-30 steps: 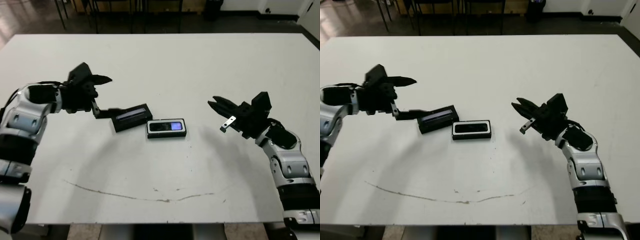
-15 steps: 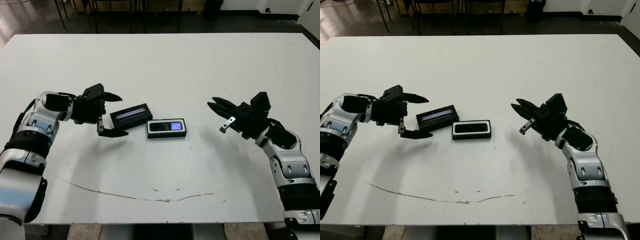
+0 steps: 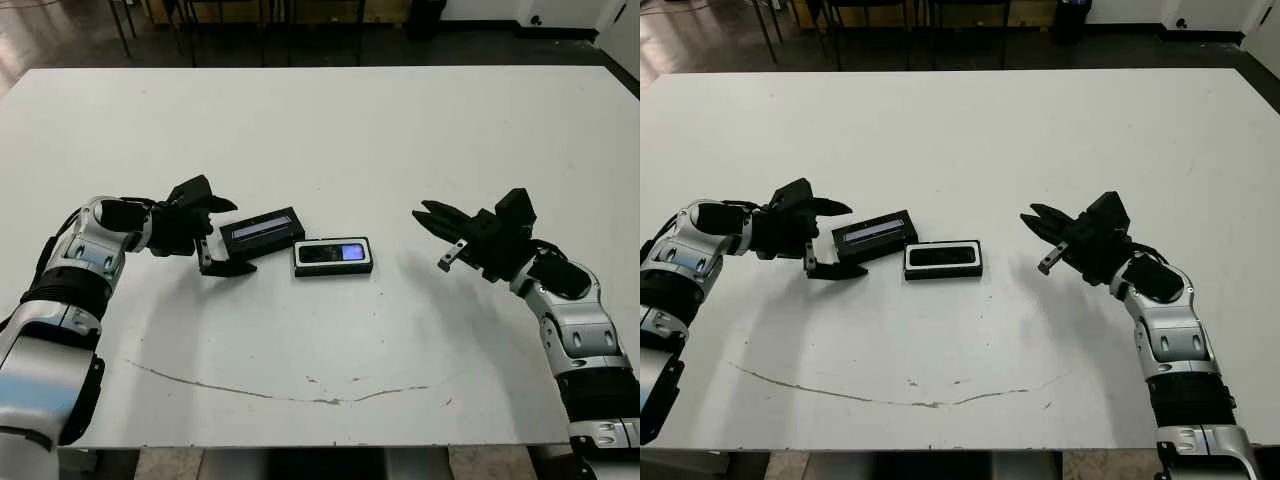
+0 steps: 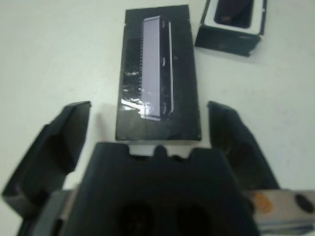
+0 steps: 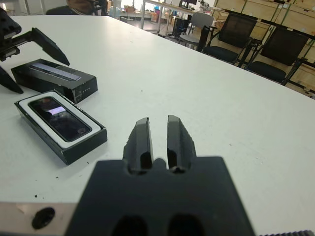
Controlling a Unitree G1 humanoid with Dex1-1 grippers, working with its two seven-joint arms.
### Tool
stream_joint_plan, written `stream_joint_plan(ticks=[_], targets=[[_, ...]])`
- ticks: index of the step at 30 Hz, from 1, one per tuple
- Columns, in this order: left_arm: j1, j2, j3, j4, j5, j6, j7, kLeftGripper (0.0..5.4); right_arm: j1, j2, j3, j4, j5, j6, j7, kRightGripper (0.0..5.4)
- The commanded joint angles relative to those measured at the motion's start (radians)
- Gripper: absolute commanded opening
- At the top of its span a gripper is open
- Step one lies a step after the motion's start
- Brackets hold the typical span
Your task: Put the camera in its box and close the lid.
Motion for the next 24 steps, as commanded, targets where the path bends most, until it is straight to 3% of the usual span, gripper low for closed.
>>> stream_joint_plan(ticks=[1,10,17,21,24], targets=[[0.038,-0.012,0.011,-0.003,-0.006,0.048,0.006,3.77,0.019,-0.014,0.004,0.014,-0.003,0.006,0.01,0.0],[0.046,-0.012,0.024,-0.028,-0.043,0.155,-0.059,1.74,0.021,-0.02,0.005,0.009,-0.015,0.009,-0.003,0.0],[0.062,0.048,0.013,-0.105,-0.053,0.188,-0.145,1.52,0.017,-0.016,0.009,0.011,-0.02,0.018,-0.012,0.0],[0.123,0.071,0.118,-0.162,-0.113,0.113,-0.056,1.43,0.012,-0.012,0.011,0.025,-0.019,0.008,-0.007,0.0],[0.182,0.059,0.214,-0.248,-0.165,0.118,0.08,1.43,0.011,-0.011,0.012,0.034,-0.021,-0.01,-0.006,0.0]])
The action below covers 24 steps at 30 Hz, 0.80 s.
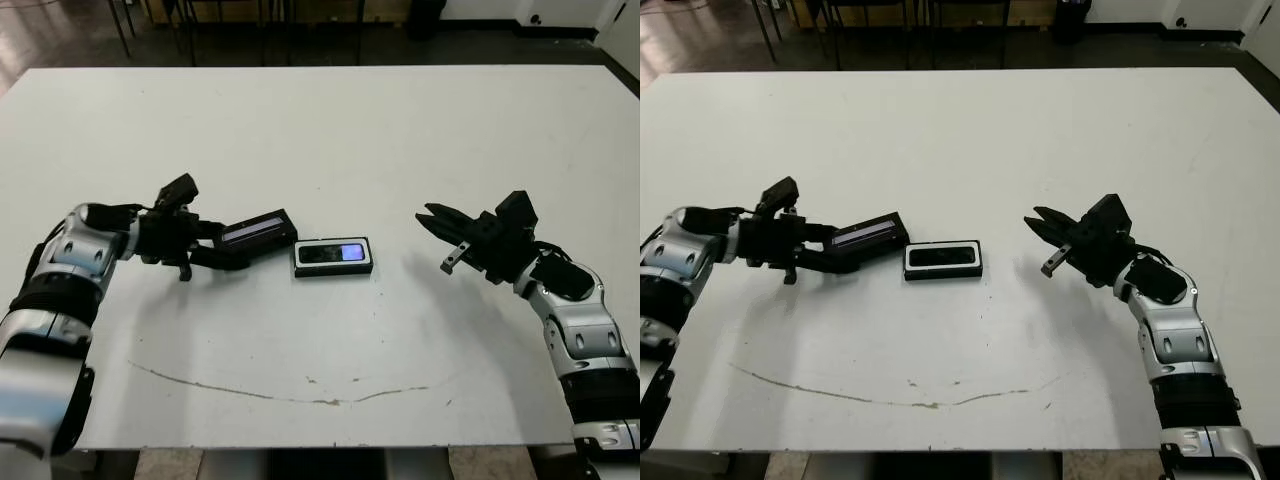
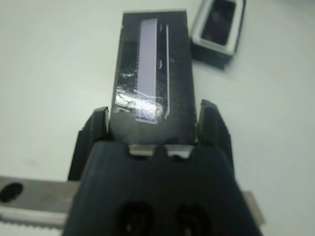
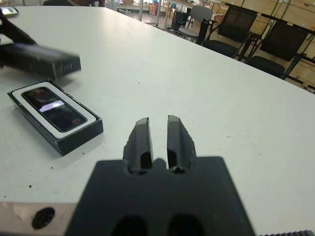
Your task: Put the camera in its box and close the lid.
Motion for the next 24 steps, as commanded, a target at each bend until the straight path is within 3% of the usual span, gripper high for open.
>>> stream_joint_plan(ticks=[1,8,16,24], targets=[[0.068,0.001,0.093,-0.077,-0.059,0.02,0.113,1.43,0.007,-0.002,0.007,0.017,-0.008,-0.004,-0.001,0.0],[0.113,-0.002,0.111,-0.218,-0.127,0.072,0.127,1.43,0.009,0.0,0.002,0.019,0.001,-0.007,0.002,0.0],[0.052,0.001,-0.027,-0.223,-0.087,0.098,-0.011,1.43,0.016,-0.011,0.004,0.0,-0.004,0.009,-0.002,0.0],[-0.04,-0.026,-0.161,-0.121,0.002,0.095,-0.094,1.43,0.022,-0.023,0.003,-0.007,-0.012,0.009,-0.006,0.0]])
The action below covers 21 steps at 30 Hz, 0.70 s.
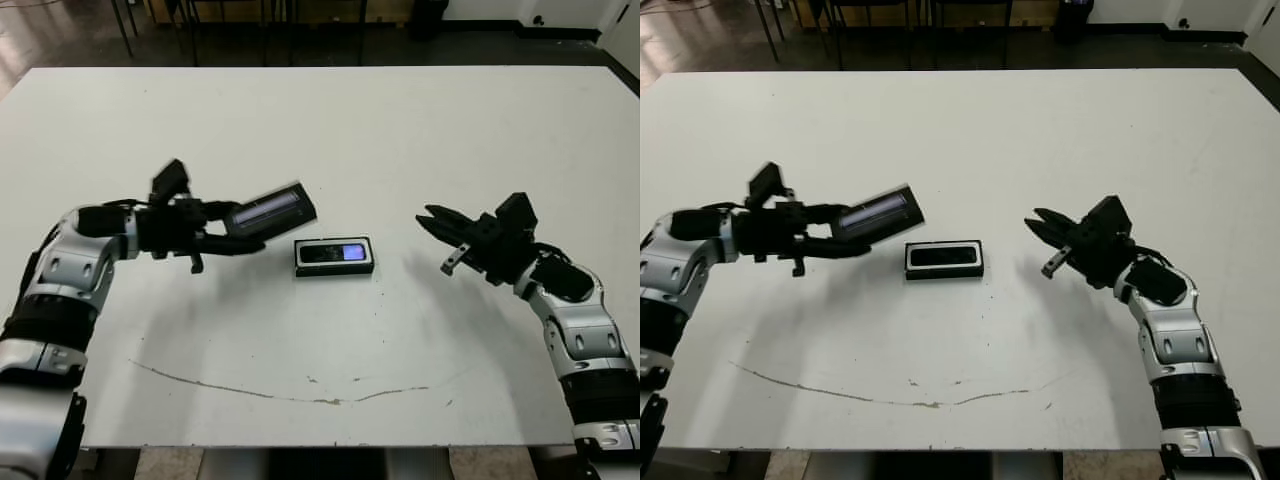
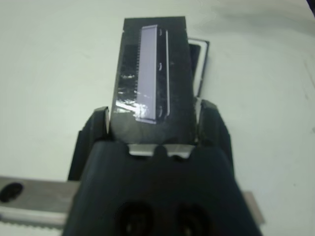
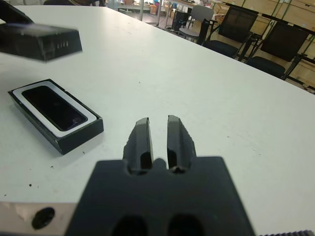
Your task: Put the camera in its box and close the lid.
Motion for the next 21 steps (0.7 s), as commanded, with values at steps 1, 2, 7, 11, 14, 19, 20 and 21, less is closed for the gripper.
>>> stream_joint_plan(ticks=[1,2,7,11,14,19,20,21], targets=[[-0.034,-0.008,-0.054,0.061,0.053,-0.006,-0.028,1.43,0.016,-0.017,0.003,-0.001,-0.014,0.014,-0.006,0.0],[-0.045,-0.013,-0.066,0.078,0.063,-0.007,-0.038,1.43,0.017,-0.018,0.002,0.0,-0.013,0.013,-0.004,0.0],[-0.085,-0.038,-0.102,0.17,0.09,-0.057,-0.09,1.43,0.025,-0.024,-0.005,-0.008,-0.008,0.024,-0.005,0.0],[-0.103,-0.053,-0.119,0.209,0.112,-0.084,-0.105,1.43,0.026,-0.032,-0.004,-0.007,-0.016,0.018,-0.006,0.0],[-0.115,-0.064,-0.132,0.241,0.127,-0.103,-0.125,1.43,0.023,-0.032,-0.003,-0.001,-0.016,0.013,-0.001,0.0],[-0.119,-0.081,-0.147,0.271,0.145,-0.132,-0.154,1.42,0.021,-0.03,-0.003,0.003,-0.016,0.009,-0.001,0.0],[-0.118,-0.082,-0.15,0.268,0.15,-0.144,-0.156,1.42,0.02,-0.031,-0.003,0.004,-0.017,0.009,-0.002,0.0],[-0.117,-0.084,-0.151,0.267,0.152,-0.152,-0.159,1.42,0.02,-0.032,-0.002,0.002,-0.019,0.013,-0.004,0.0]])
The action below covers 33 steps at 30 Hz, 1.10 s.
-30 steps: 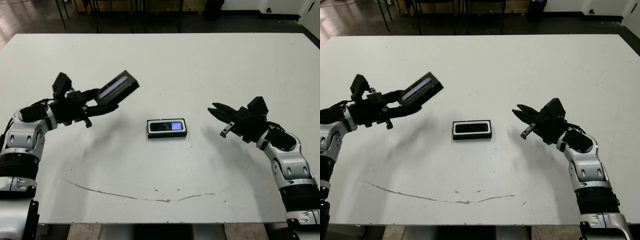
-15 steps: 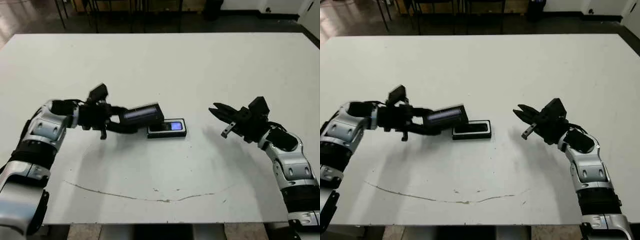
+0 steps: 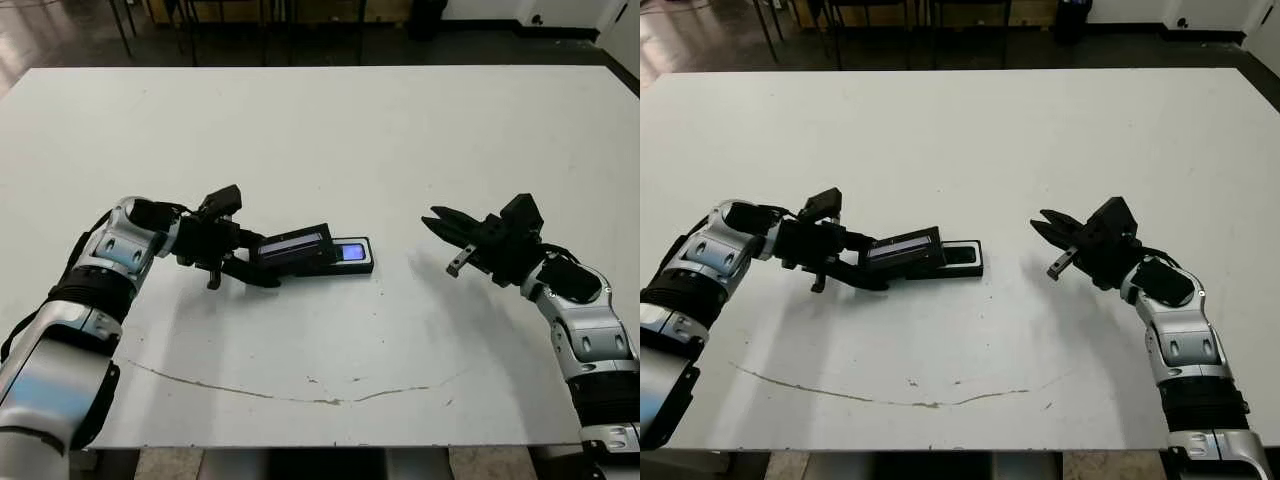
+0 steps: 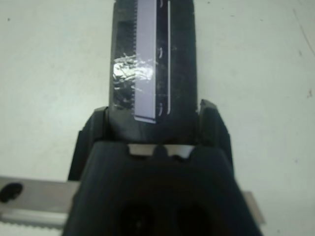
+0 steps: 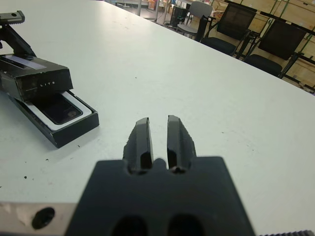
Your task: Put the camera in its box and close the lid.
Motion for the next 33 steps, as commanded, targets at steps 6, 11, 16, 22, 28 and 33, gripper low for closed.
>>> stream_joint_plan(ticks=[6,11,16,22,28,33], targets=[[0.006,-0.028,-0.027,0.005,0.027,-0.005,-0.018,1.42,0.012,-0.017,0.004,0.0,-0.019,0.02,-0.005,0.0],[-0.003,-0.05,-0.057,-0.014,0.076,-0.009,0.045,1.42,0.014,-0.02,0.003,-0.008,-0.019,0.032,-0.005,0.0],[-0.04,-0.099,-0.119,0.009,0.154,0.023,0.103,1.41,0.025,-0.025,-0.002,-0.022,-0.014,0.041,-0.005,0.0],[-0.084,-0.177,-0.156,0.102,0.194,0.019,0.148,1.41,0.034,-0.03,-0.01,-0.018,-0.007,0.014,0.003,0.0],[-0.132,-0.236,-0.2,0.217,0.252,-0.029,0.19,1.4,0.056,-0.03,-0.031,-0.063,0.04,0.049,0.016,0.0],[-0.172,-0.28,-0.214,0.318,0.285,-0.021,0.215,1.4,0.073,-0.043,-0.044,-0.103,0.068,0.084,0.024,0.0]])
